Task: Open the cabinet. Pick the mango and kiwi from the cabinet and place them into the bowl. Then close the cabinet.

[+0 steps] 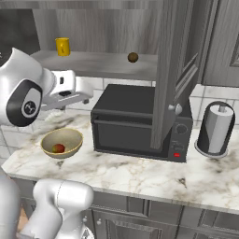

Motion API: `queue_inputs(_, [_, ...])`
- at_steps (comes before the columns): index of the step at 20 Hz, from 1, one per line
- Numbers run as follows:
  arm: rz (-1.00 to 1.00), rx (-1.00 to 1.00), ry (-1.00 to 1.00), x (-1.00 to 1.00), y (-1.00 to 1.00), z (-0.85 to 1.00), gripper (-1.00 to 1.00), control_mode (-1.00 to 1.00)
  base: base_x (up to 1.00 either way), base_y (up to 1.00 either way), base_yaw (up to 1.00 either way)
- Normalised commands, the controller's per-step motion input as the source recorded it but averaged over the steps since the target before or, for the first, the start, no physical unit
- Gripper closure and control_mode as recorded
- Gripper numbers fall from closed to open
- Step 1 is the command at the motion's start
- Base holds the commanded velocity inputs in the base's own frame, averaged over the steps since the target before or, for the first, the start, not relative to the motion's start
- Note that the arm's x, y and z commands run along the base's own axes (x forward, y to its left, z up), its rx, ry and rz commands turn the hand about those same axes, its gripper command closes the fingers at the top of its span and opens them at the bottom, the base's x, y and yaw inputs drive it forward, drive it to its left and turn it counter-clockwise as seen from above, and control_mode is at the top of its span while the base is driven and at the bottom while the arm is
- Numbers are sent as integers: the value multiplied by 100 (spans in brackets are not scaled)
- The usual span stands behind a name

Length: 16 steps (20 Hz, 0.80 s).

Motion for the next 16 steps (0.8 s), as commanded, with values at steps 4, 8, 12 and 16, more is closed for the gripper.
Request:
queue_inputs(4, [-1, 6, -2, 29, -33, 10, -100, -100, 0, 0, 0])
queue_inputs(8, [0, 8, 0, 33, -33, 6, -100, -100, 0, 0, 0])
queue_inputs(12, [-1, 6, 0, 33, -25, 13, -100, -100, 0, 0, 0])
queue_inputs(16, [-1, 3, 0, 31, -17, 15, -100, -100, 0, 0, 0])
